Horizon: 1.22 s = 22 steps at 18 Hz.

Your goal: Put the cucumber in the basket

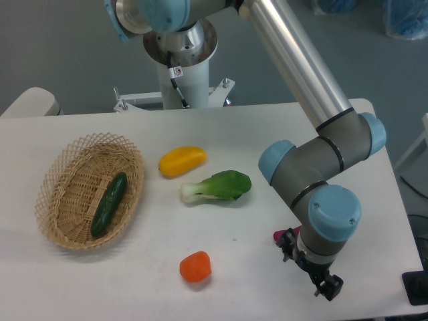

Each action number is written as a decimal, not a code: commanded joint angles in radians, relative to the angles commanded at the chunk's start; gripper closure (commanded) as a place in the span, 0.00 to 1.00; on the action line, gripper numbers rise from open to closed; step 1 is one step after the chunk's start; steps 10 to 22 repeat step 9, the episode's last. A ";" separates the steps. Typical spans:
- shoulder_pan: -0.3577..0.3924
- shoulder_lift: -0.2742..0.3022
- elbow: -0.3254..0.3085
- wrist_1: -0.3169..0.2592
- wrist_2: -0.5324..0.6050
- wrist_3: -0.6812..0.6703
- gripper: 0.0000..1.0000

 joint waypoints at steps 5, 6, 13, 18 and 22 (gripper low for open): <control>0.017 -0.005 0.003 0.002 0.000 0.018 0.00; 0.020 -0.005 0.003 0.002 -0.003 0.043 0.00; 0.021 -0.005 0.003 0.002 0.000 0.049 0.00; 0.021 -0.005 0.003 0.002 0.000 0.049 0.00; 0.021 -0.005 0.003 0.002 0.000 0.049 0.00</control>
